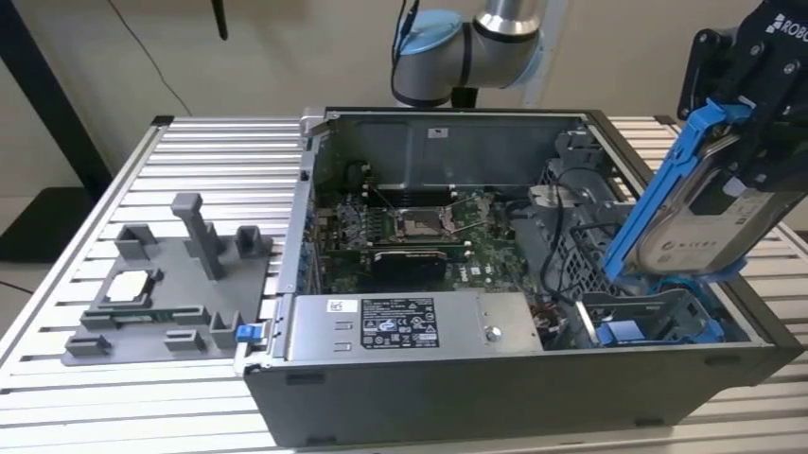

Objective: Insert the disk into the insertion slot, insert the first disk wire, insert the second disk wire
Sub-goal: 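Insert the disk into the insertion slot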

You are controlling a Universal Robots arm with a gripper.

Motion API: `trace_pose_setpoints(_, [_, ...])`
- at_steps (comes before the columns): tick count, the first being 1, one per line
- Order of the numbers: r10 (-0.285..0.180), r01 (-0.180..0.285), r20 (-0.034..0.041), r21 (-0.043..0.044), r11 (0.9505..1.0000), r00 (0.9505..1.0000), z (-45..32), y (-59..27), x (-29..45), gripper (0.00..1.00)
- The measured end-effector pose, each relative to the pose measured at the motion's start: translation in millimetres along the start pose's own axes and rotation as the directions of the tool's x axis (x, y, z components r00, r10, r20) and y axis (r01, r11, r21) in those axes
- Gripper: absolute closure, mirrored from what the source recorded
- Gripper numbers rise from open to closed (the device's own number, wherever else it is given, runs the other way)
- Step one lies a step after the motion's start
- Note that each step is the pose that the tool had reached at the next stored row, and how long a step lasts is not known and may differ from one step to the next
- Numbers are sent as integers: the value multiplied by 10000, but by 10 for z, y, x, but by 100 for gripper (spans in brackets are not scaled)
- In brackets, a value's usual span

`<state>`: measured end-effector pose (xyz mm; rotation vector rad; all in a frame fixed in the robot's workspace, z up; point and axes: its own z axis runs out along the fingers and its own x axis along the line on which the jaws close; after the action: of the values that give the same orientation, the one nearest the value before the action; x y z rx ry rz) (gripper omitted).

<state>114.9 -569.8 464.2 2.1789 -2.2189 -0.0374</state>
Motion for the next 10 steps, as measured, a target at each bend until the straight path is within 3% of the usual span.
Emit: trace_pose_setpoints(10, [0,0,0,0,10000,10000,104,-4,12,100])
